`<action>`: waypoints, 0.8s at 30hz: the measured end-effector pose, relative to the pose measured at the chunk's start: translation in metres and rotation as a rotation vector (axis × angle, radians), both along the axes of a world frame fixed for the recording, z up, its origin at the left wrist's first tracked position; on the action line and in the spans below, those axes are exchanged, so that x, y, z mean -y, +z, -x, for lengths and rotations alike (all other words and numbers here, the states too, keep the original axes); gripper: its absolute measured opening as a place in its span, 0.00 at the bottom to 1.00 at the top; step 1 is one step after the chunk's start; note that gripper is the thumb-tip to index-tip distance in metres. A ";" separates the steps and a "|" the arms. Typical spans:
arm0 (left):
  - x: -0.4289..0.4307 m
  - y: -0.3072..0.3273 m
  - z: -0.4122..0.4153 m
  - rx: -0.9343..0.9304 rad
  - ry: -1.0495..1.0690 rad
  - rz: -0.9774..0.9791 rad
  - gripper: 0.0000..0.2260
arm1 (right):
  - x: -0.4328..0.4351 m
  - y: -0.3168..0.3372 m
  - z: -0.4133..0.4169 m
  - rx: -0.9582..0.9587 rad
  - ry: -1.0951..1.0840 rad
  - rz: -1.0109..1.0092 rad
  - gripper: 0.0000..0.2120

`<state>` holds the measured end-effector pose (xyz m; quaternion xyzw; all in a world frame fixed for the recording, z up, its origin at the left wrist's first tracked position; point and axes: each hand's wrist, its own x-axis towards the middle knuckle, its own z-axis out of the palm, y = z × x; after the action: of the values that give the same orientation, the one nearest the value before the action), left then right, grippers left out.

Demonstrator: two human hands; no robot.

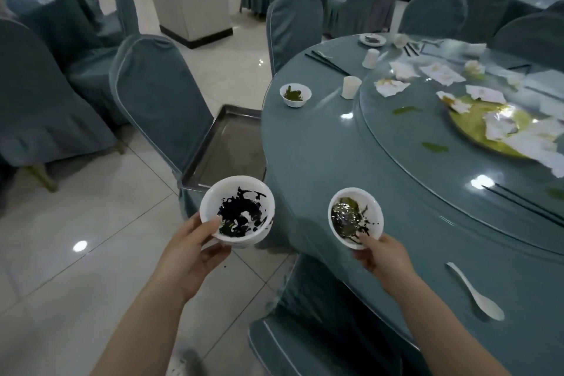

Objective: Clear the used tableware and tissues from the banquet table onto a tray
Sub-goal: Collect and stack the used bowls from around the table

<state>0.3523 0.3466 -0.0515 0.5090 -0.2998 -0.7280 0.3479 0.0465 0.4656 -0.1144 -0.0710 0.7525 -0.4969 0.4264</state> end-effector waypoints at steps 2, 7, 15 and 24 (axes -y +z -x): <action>0.022 -0.004 -0.012 -0.009 -0.027 0.005 0.09 | 0.027 0.026 -0.027 -0.056 0.066 0.059 0.04; 0.084 -0.007 -0.050 -0.010 -0.109 0.025 0.17 | 0.101 0.088 -0.108 -0.154 0.219 0.194 0.05; 0.164 0.004 -0.101 0.018 -0.143 0.059 0.21 | 0.202 0.112 -0.228 -0.175 0.342 0.204 0.11; 0.213 0.013 -0.128 -0.008 -0.212 0.128 0.12 | 0.269 0.102 -0.263 -0.431 0.342 0.220 0.12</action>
<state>0.4806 0.1333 -0.0381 0.4484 -0.3964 -0.7420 0.3021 0.3093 0.1962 -0.0123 -0.3465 0.7445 -0.4698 0.3240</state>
